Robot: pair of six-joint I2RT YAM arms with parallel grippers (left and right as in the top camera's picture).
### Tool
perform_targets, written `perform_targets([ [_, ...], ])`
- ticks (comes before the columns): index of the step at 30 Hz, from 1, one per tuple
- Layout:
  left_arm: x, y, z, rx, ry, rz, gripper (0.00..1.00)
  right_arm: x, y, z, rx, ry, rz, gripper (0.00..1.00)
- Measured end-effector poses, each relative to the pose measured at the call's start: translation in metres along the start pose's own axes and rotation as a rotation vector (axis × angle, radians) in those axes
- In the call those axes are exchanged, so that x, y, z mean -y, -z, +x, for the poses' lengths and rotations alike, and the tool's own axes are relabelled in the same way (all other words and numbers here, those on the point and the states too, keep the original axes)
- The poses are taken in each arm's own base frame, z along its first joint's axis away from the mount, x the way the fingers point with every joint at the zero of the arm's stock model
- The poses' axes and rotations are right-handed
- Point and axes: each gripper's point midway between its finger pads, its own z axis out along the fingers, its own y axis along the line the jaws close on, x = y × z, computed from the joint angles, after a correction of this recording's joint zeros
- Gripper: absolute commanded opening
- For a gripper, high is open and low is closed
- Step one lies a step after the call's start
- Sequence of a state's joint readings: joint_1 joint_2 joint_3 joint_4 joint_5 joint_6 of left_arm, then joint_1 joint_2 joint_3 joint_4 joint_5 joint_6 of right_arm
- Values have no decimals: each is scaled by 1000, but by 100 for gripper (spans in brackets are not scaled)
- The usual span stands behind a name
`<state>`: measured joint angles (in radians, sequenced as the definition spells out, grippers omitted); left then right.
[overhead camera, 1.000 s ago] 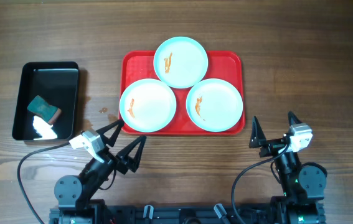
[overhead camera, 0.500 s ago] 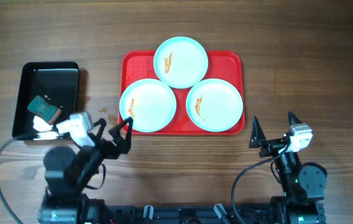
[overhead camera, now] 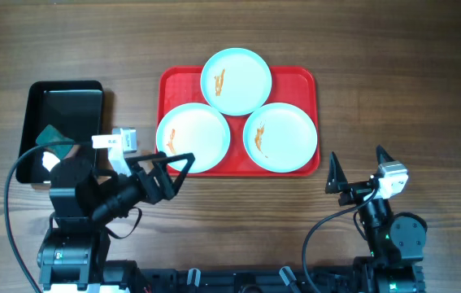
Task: Clean dirty plates on tray and stack at the side
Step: 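Open the left gripper and swing it toward the black tray, then raise the left gripper and move it over the black tray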
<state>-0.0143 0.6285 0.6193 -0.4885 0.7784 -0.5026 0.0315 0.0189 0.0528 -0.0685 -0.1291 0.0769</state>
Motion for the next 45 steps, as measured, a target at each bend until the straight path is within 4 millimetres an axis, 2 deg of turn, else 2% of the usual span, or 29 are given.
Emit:
perform_targets([
  [5,7,0,9,-48,43,46,100,0,0,0,0,0,0,100],
  [9,2,-3,21,-118,110,26,100,0,0,0,0,0,0,100],
  [12,-7,-5,34,-217,181,-48,99,0,0,0,0,0,0,100],
  [15,-19,-3,37,-288,212,-191,100,0,0,0,0,0,0,100],
  [17,-25,3,32,-307,206,-306,100,0,0,0,0,0,0,100],
  [20,-30,12,12,-293,164,-449,100,0,0,0,0,0,0,100],
  [22,-32,14,-3,-260,130,-496,100,0,0,0,0,0,0,100],
  [24,-35,15,-10,-241,111,-530,100,0,0,0,0,0,0,100],
  [30,-44,20,-13,-226,99,-586,100,0,0,0,0,0,0,100],
  [45,-46,21,-14,-221,95,-599,100,0,0,0,0,0,0,100],
])
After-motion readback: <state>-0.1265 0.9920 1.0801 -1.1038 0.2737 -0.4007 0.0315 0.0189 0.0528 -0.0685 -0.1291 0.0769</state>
